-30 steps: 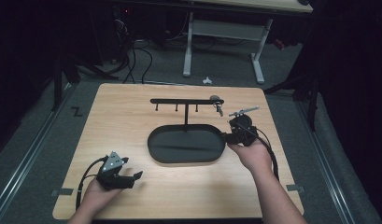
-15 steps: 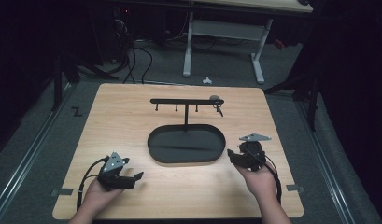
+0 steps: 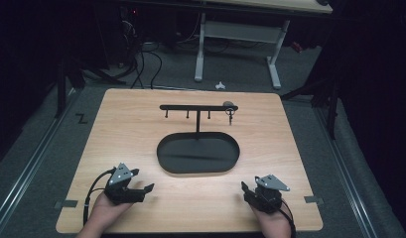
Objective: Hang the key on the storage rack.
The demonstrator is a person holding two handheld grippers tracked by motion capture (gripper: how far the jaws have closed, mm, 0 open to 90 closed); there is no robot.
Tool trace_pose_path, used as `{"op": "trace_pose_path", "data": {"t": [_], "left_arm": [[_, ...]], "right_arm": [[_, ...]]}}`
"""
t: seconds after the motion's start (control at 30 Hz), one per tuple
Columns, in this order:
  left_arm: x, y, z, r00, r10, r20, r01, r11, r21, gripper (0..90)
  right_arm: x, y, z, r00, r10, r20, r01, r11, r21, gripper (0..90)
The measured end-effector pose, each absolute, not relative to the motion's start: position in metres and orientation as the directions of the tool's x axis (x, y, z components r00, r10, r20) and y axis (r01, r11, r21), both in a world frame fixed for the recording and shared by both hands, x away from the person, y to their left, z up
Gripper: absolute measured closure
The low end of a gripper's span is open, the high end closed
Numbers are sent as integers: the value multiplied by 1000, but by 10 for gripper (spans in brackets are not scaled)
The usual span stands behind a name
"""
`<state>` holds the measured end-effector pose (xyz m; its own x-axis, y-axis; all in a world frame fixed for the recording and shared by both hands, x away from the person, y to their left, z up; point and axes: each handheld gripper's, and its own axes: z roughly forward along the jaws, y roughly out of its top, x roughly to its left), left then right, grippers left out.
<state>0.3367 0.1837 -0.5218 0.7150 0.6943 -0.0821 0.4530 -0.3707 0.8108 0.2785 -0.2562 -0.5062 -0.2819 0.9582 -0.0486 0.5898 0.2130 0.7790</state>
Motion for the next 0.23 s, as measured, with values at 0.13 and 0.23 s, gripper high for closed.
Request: {"op": "trace_pose_path", "data": {"t": [0.13, 0.23], "left_arm": [[336, 183, -523, 718, 691, -79, 451, -376, 809, 195], [335, 182, -523, 724, 687, -63, 444, -394, 805, 194]], "right_arm": [[283, -253, -510, -295, 955, -41, 597, 218, 772, 452], [283, -253, -512, -295, 955, -33, 605, 214, 767, 453]]}}
